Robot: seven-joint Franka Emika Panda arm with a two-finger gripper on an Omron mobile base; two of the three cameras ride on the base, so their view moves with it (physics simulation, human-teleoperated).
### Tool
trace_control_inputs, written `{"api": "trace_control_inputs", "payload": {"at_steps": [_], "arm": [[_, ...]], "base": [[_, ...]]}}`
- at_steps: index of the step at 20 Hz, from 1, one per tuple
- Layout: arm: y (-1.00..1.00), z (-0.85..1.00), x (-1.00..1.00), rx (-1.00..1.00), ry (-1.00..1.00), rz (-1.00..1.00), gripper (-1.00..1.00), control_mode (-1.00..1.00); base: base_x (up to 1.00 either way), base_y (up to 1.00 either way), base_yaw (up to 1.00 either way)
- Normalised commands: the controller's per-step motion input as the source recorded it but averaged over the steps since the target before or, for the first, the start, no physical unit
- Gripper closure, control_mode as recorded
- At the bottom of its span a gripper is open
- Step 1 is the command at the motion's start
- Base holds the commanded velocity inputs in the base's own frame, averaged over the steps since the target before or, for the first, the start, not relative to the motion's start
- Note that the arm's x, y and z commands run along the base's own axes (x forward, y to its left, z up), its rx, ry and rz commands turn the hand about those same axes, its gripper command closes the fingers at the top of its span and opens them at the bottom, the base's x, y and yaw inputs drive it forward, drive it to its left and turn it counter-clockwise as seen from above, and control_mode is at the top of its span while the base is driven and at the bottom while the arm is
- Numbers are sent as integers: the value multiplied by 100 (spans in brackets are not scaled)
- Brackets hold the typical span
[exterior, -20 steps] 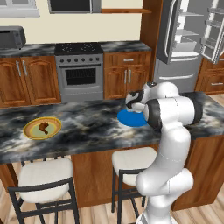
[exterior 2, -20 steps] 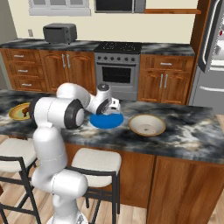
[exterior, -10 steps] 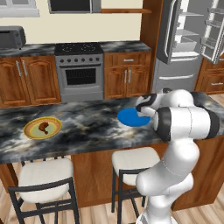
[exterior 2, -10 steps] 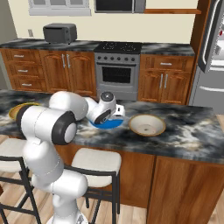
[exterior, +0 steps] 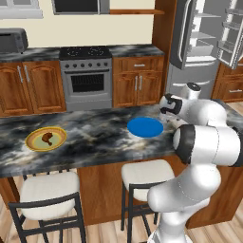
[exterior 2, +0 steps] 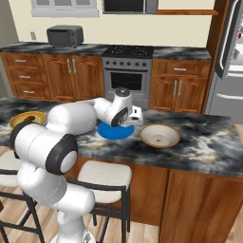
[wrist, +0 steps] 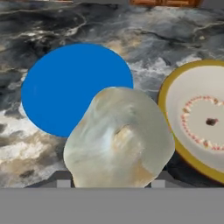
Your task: Pick the chicken drumstick and garlic from their plates and place them in the bowl. Then put the bowl in the fridge.
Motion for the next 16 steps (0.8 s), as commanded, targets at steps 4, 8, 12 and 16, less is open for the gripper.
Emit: {"api": "trace_control_inputs", "payload": {"at_steps": [4,8,12,16], "arm": [[-51,21,-18,0,8,-2,100,-100],[-56,-7,-2,0,9,-7,100,-100],[-49,-25,9,0,18,-11,100,-100],[-42,-41,21,0,12,-10,100,-100]], "base": [[0,0,0],[0,0,0],[0,0,0],[0,0,0]]}}
